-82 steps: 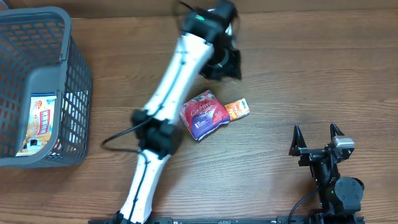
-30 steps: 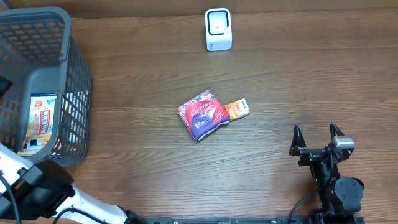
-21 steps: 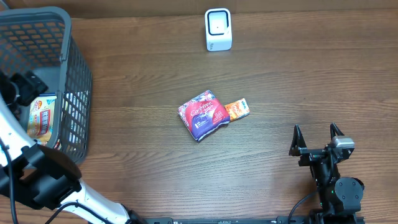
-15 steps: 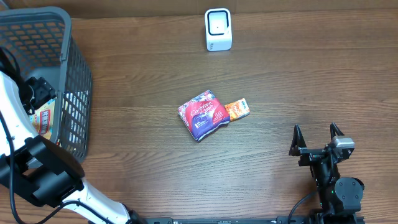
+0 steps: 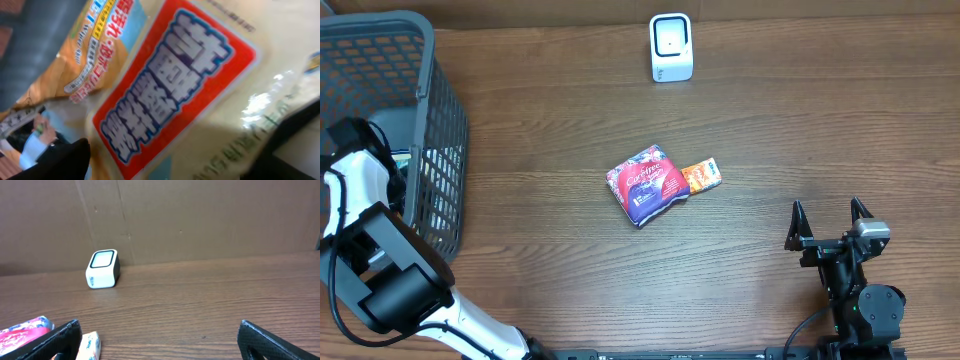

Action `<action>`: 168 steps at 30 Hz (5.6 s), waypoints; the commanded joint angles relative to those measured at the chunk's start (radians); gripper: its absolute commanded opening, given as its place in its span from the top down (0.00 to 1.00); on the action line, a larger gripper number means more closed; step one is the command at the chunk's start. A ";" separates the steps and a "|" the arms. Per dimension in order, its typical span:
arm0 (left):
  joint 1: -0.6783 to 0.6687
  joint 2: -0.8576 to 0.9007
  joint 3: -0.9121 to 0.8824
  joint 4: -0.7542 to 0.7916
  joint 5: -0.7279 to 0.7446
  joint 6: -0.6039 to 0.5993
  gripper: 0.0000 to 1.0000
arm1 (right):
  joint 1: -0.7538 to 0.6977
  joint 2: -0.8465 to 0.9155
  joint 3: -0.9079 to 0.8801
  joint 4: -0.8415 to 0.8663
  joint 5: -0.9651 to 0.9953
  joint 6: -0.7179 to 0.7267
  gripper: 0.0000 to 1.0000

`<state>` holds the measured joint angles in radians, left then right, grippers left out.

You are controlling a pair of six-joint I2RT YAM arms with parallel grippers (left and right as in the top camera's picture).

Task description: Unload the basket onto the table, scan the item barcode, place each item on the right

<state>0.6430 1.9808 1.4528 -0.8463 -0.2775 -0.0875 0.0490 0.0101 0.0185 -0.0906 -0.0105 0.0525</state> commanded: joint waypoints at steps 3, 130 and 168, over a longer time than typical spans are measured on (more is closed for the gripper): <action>0.006 -0.006 -0.034 0.023 -0.045 0.040 0.96 | 0.001 -0.007 -0.010 0.006 0.010 -0.001 0.00; 0.063 -0.417 0.845 -0.843 0.652 -0.171 0.00 | 0.001 -0.007 -0.010 0.006 0.010 -0.001 0.00; 0.236 -0.037 0.722 -0.687 0.586 -0.010 0.02 | 0.001 -0.007 -0.010 0.006 0.010 -0.001 0.00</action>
<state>0.8955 1.9011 2.1773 -1.5154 0.2363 -0.2329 0.0490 0.0109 0.0185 -0.0898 -0.0105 0.0525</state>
